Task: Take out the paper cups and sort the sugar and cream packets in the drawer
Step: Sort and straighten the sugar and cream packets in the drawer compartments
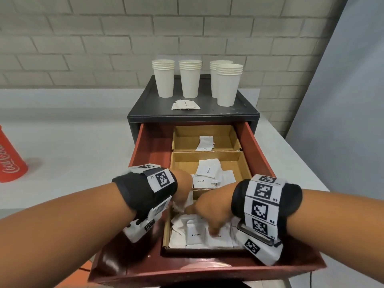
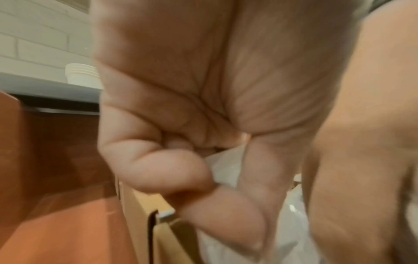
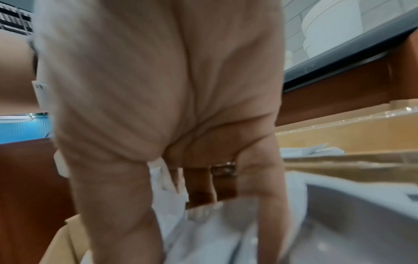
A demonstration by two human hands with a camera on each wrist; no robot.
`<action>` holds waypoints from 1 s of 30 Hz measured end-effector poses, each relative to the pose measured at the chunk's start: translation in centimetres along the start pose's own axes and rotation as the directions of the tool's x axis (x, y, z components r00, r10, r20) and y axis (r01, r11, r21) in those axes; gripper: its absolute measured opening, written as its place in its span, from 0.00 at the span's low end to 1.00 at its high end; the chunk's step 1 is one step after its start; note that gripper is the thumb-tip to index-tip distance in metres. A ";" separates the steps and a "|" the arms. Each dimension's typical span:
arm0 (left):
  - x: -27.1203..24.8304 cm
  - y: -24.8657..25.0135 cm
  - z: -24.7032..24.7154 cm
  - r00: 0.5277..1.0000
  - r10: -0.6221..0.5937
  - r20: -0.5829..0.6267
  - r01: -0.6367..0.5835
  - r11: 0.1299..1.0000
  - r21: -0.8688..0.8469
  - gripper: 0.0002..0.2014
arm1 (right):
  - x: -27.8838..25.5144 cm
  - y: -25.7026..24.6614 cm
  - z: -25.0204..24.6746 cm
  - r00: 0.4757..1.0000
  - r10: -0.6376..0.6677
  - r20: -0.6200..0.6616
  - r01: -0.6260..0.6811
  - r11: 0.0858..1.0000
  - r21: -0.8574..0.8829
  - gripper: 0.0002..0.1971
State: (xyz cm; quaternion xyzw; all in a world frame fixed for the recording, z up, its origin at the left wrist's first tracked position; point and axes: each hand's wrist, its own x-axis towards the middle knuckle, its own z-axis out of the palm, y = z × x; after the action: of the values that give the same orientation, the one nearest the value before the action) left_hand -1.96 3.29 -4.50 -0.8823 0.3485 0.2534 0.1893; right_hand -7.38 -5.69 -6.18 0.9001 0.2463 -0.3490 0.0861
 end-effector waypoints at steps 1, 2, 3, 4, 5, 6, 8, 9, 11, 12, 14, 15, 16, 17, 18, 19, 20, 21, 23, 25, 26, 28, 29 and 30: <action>0.0 -0.4 -0.1 0.999 -0.009 -0.035 0.007 0.999 -0.045 0.17 | -0.1 0.1 0.0 1.000 -0.001 0.012 0.001 1.000 0.010 0.37; 0.0 -0.7 -0.3 0.999 -0.021 -0.039 0.018 0.996 -0.091 0.16 | 0.0 0.1 0.1 1.000 -0.003 0.022 0.003 1.000 0.011 0.34; 0.0 -0.9 -0.4 0.999 -0.041 -0.021 0.037 0.990 -0.139 0.16 | 0.1 0.1 0.1 1.000 -0.010 0.030 0.010 1.000 0.009 0.29; 0.0 -1.1 -0.6 0.999 -0.053 0.002 0.053 0.983 -0.175 0.15 | 0.2 0.1 0.2 0.999 -0.021 0.032 0.021 1.000 0.000 0.24; 0.0 -1.2 -0.8 0.998 -0.058 0.005 0.058 0.975 -0.214 0.14 | 0.2 0.0 0.3 0.999 -0.033 0.029 0.034 0.999 -0.012 0.19; -0.1 -1.5 -1.0 0.998 -0.060 -0.009 0.055 0.962 -0.266 0.13 | 0.3 -0.1 0.3 0.999 -0.048 0.017 0.048 0.999 -0.017 0.17; -0.2 -2.1 -1.4 0.997 -0.050 -0.057 0.027 0.936 -0.350 0.12 | 0.1 0.1 0.2 0.998 -0.061 -0.033 0.062 0.998 0.013 0.14; -0.2 -2.4 -1.5 0.996 -0.049 -0.080 0.013 0.918 -0.396 0.10 | 0.0 0.3 0.1 0.996 -0.055 -0.064 0.059 0.997 0.056 0.13; -0.2 -3.1 -1.7 0.989 -0.075 -0.128 -0.005 0.842 -0.539 0.05 | -0.2 1.1 -0.4 0.991 -0.033 -0.131 0.057 0.982 0.181 0.12; -0.1 -3.5 -1.9 0.984 -0.096 -0.152 -0.022 0.774 -0.633 0.05 | -0.5 1.6 -0.7 0.985 -0.021 -0.169 0.063 0.966 0.249 0.11; 0.2 -4.1 -2.3 0.977 -0.132 -0.168 -0.064 0.566 -0.822 0.08 | -1.0 2.9 -1.5 0.964 0.009 -0.265 0.096 0.921 0.379 0.08; 0.3 -4.3 -2.4 0.977 -0.141 -0.157 -0.081 0.435 -0.897 0.07 | -1.5 3.5 -1.9 0.946 0.020 -0.325 0.129 0.893 0.431 0.05; 0.3 -4.5 -2.6 0.979 -0.144 -0.142 -0.091 0.310 -0.946 0.05 | -1.9 4.1 -2.3 0.924 0.039 -0.380 0.159 0.865 0.476 0.03; 0.4 -4.6 -2.6 0.981 -0.146 -0.131 -0.100 0.204 -0.974 0.05 | -2.3 4.6 -2.6 0.901 0.064 -0.429 0.189 0.832 0.522 0.04; 0.4 -4.6 -2.7 0.982 -0.142 -0.124 -0.107 0.121 -0.987 0.06 | -2.7 5.1 -2.9 0.879 0.101 -0.466 0.218 0.784 0.582 0.06; 0.3 -4.5 -2.7 0.984 -0.132 -0.120 -0.114 0.051 -0.992 0.06 | -3.0 5.6 -3.1 0.860 0.141 -0.490 0.255 0.713 0.653 0.08; 0.3 -4.4 -2.7 0.987 -0.106 -0.119 -0.121 -0.011 -0.993 0.06 | -3.3 6.0 -3.3 0.839 0.176 -0.514 0.306 0.629 0.715 0.10; 0.3 -4.4 -2.6 0.991 -0.065 -0.120 -0.124 -0.068 -0.990 0.07 | -3.4 6.3 -3.5 0.818 0.208 -0.536 0.361 0.540 0.760 0.11; 0.2 -4.1 -2.6 0.991 0.017 -0.129 -0.125 -0.163 -0.979 0.09 | -3.4 6.9 -3.7 0.774 0.271 -0.572 0.467 0.366 0.805 0.12; 0.2 -3.8 -2.7 0.989 0.056 -0.133 -0.113 -0.280 -0.953 0.13 | -3.0 7.3 -3.9 0.734 0.337 -0.590 0.540 0.239 0.807 0.14; 0.2 -3.8 -2.9 0.989 0.071 -0.132 -0.100 -0.349 -0.932 0.15 | -2.8 7.5 -3.9 0.715 0.367 -0.595 0.569 0.190 0.800 0.15; 0.2 -3.6 -3.2 0.978 0.139 -0.155 -0.072 -0.470 -0.880 0.17 | -2.3 7.7 -4.0 0.687 0.419 -0.594 0.625 0.077 0.777 0.17; 0.3 -3.5 -3.4 0.969 0.179 -0.172 -0.058 -0.510 -0.858 0.19 | -2.0 7.8 -4.0 0.674 0.452 -0.584 0.648 0.016 0.761 0.17; 0.4 -3.5 -3.5 0.961 0.212 -0.179 -0.039 -0.536 -0.844 0.22 | -1.9 7.7 -4.2 0.659 0.491 -0.570 0.667 -0.031 0.744 0.17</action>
State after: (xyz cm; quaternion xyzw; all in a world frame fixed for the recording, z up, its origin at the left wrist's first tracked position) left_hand 1.84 3.70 -1.34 -0.5287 0.0536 0.4920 -0.6896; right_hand -2.24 -11.69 -1.96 0.6930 -0.0046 -0.0150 -0.7208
